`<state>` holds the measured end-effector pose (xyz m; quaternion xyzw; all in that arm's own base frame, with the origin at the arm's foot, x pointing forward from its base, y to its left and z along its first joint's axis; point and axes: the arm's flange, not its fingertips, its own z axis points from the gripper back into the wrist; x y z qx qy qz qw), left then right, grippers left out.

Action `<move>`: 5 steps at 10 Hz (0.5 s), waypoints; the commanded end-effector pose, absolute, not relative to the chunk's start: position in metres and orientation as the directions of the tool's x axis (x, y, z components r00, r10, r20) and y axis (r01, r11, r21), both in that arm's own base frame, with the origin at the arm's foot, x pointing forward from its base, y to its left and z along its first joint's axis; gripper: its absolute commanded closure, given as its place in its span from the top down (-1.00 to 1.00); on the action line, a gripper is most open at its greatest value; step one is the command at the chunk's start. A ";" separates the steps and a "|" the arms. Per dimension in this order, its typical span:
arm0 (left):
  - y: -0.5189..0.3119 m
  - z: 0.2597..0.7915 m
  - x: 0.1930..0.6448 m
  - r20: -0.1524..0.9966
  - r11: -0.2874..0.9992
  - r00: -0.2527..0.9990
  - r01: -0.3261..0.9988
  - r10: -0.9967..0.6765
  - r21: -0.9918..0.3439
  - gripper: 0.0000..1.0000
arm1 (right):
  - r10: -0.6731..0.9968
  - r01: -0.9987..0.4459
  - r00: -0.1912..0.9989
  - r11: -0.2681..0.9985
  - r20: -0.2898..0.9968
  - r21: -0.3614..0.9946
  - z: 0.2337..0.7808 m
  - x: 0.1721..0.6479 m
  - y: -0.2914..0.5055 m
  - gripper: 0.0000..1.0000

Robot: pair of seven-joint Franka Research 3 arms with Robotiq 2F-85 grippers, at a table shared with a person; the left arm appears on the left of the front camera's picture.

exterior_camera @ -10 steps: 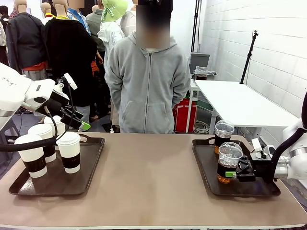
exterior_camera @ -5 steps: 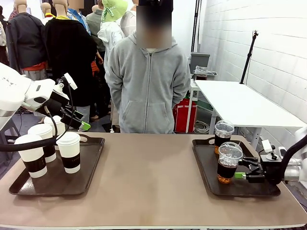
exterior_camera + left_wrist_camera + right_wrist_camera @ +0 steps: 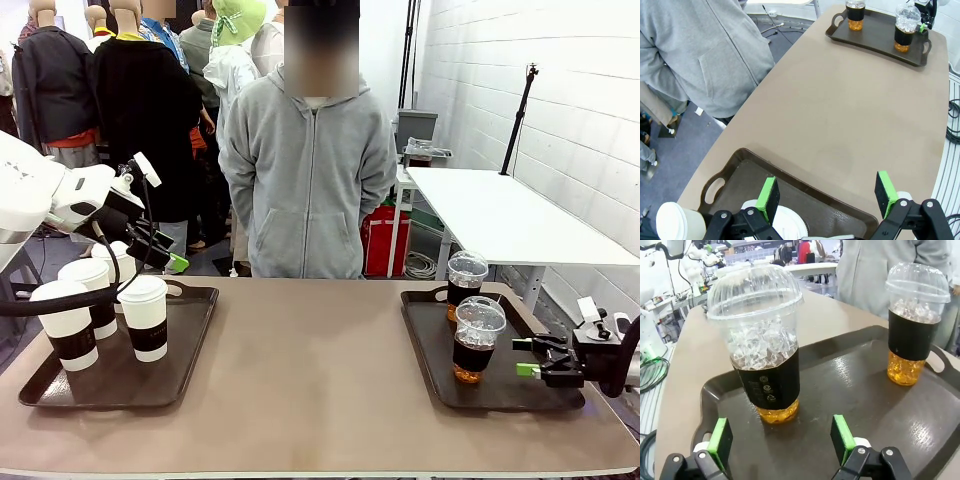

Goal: Distribute the coffee onto the tray.
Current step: Pick up another iced Americano from the middle of the table and place it on the right Handle tray.

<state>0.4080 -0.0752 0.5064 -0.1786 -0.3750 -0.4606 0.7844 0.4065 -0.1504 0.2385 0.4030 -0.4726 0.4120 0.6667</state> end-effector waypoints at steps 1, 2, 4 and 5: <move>-0.073 0.503 0.411 0.769 0.494 0.268 0.867 -0.580 0.071 1.00 | 0.173 -0.934 0.204 0.329 0.964 0.138 0.239 0.410 -0.145 1.00; -0.073 0.503 0.411 0.769 0.494 0.268 0.867 -0.580 0.071 1.00 | 0.173 -0.934 0.204 0.329 0.964 0.138 0.239 0.410 -0.145 1.00; -0.073 0.503 0.411 0.769 0.494 0.268 0.867 -0.580 0.071 1.00 | 0.173 -0.934 0.204 0.329 0.964 0.138 0.239 0.410 -0.145 1.00; -0.073 0.503 0.411 0.769 0.494 0.268 0.867 -0.580 0.071 1.00 | 0.173 -0.934 0.204 0.329 0.964 0.138 0.239 0.410 -0.145 1.00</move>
